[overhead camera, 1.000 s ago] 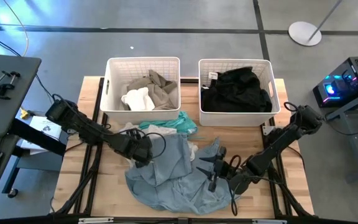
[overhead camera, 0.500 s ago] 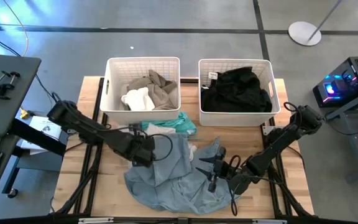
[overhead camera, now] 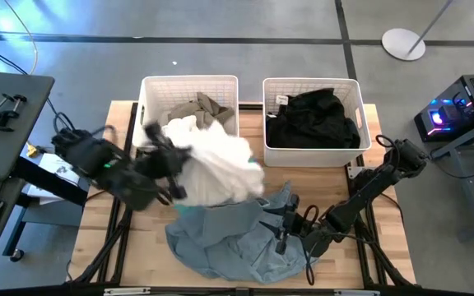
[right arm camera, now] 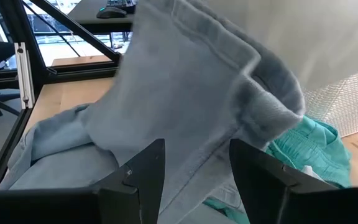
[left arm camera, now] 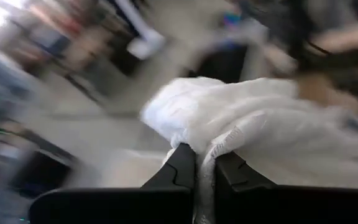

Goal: Sort clothes
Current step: Put the white dress into the left white laundry bin

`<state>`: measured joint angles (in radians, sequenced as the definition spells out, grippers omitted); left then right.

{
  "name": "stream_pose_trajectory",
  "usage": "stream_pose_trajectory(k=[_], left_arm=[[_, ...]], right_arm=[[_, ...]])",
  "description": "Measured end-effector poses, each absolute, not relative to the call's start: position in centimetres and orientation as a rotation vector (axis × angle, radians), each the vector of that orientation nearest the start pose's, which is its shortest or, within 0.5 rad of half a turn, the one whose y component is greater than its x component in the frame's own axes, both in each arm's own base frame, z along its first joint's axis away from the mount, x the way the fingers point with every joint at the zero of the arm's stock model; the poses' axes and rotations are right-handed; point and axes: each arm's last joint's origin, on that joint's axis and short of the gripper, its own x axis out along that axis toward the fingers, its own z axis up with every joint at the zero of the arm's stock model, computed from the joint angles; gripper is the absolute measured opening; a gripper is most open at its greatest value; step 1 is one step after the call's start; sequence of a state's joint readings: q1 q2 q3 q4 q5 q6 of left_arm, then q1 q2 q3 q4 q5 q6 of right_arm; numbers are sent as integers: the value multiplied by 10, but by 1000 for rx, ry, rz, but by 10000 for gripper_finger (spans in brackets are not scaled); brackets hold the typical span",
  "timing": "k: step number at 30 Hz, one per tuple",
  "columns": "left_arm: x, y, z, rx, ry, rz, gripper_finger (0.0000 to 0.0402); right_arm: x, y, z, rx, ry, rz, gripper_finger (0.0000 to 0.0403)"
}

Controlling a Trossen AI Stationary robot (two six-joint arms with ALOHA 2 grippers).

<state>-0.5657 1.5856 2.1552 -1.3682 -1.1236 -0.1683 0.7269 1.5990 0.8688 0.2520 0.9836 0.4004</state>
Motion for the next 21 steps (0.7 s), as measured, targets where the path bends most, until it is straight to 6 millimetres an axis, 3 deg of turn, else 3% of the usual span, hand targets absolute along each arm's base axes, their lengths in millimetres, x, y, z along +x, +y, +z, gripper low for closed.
stream_pose_trajectory(k=[4, 10, 15, 21], left_arm=[[217, -101, 522, 658, 416, 809, 1], [211, -67, 543, 905, 576, 1030, 1], [205, -26, 555, 918, 699, 1167, 1], [188, 19, 576, 753, 703, 1363, 1]], right_arm=[[258, 198, 210, 33, 257, -308, 169], [258, 197, 210, 30, 259, -308, 169], [258, 197, 210, 32, 259, -308, 169], [258, 197, 210, 32, 259, -309, 169]])
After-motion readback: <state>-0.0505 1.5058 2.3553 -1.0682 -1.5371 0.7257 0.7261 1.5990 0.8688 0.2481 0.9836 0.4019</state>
